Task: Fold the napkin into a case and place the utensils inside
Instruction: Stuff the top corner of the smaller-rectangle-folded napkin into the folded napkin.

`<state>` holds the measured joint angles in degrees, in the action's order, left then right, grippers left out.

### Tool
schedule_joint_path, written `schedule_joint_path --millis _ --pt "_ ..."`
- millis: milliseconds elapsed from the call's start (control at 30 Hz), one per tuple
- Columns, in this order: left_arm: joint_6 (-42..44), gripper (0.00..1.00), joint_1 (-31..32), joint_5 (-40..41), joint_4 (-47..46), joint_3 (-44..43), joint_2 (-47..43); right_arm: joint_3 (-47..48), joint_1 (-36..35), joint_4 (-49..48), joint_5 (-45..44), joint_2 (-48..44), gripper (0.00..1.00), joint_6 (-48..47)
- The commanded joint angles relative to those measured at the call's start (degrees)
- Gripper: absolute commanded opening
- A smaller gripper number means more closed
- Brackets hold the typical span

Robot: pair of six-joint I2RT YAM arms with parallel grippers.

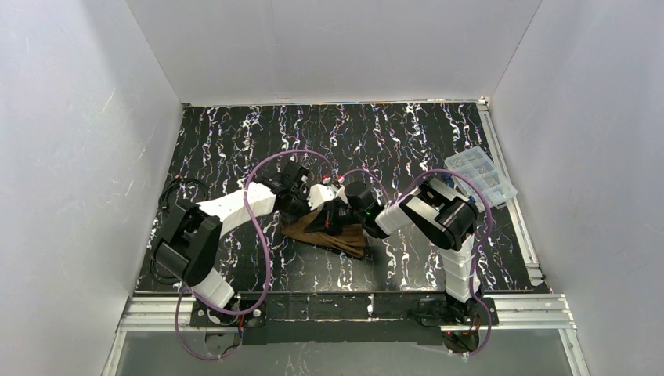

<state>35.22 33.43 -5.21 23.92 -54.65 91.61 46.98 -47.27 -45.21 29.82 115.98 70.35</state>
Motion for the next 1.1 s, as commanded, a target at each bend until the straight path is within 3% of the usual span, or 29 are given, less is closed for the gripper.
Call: schedule_joint_path --millis 0,133,200,233,400,500,567,600,1067 --pt "1.92 0.09 -0.38 1.98 -0.94 1.91 -0.10 -0.43 -0.12 -3.73 1.43 0.23 0.01 1.95" --pt "1.62 0.10 -0.38 2.86 -0.78 1.76 -0.25 -0.13 -0.18 -2.43 1.44 0.21 0.01 1.73" --pt "1.27 0.31 -0.30 3.32 -0.80 1.52 -0.79 -0.22 -0.07 -2.10 1.42 0.21 0.01 1.72" --pt "1.42 0.34 -0.30 3.44 -0.74 1.42 -0.96 -0.22 -0.10 -2.08 1.43 0.27 0.01 1.72" --pt "1.70 0.35 -0.14 3.25 0.10 0.67 -0.56 -0.22 -0.05 -0.98 1.29 0.38 0.01 1.64" --pt "2.56 0.24 0.05 3.37 -1.00 1.46 -0.37 0.00 -0.09 0.30 1.08 0.23 0.01 1.20" --pt "3.23 0.05 0.06 4.05 -2.09 1.93 0.18 0.55 -0.08 2.44 0.80 -0.07 0.01 0.42" --pt "3.53 0.00 0.06 4.41 -2.77 2.21 0.37 0.95 -0.08 3.94 0.65 -0.30 0.01 -0.20" --pt "1.28 0.00 -0.02 -2.59 0.99 0.30 -6.77 4.71 -0.04 13.05 0.35 -1.38 0.01 -2.95"
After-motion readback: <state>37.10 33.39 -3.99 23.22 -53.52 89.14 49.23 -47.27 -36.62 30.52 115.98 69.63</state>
